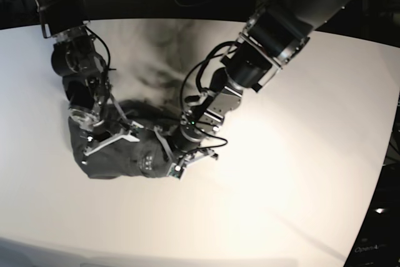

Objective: Fold the T-shirt properly
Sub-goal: 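Fold the bundle end with the right gripper toward the left gripper, then press the folded bundle flat with both grippers and release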

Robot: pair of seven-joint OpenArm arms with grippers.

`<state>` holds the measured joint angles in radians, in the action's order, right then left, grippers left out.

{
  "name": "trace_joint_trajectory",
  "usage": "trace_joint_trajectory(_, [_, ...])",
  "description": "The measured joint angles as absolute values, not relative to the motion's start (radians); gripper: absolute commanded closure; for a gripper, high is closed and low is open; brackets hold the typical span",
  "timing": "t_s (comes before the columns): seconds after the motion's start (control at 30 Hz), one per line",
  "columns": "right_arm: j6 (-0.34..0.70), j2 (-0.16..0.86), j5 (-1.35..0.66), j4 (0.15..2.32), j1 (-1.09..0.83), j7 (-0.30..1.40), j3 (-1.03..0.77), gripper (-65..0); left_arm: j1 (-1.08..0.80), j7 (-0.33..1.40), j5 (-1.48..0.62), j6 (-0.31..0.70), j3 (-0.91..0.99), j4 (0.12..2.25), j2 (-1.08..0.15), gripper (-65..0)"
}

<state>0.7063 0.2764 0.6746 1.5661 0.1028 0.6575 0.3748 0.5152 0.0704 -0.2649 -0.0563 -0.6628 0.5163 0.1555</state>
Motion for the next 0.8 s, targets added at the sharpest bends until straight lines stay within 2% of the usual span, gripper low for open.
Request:
trace_joint_trajectory(0.27, [0.708,0.27,0.67,1.692,0.099,0.653,0.356,-0.6,0.515,0.07,-0.265,-0.056,-0.663,0.516,0.156,-2.7])
trace_joint_trajectory(0.57, [0.703,0.134,0.674,1.733,0.187,0.651,0.006,0.0,0.515,0.071,-0.265,-0.056,-0.663,0.516,0.155,-2.7])
trace_joint_trajectory(0.8, [0.707,0.093,0.671,1.732,0.188,0.584,-0.076,0.0,0.515,0.07,-0.265,-0.056,-0.663,0.516,0.155,-2.7])
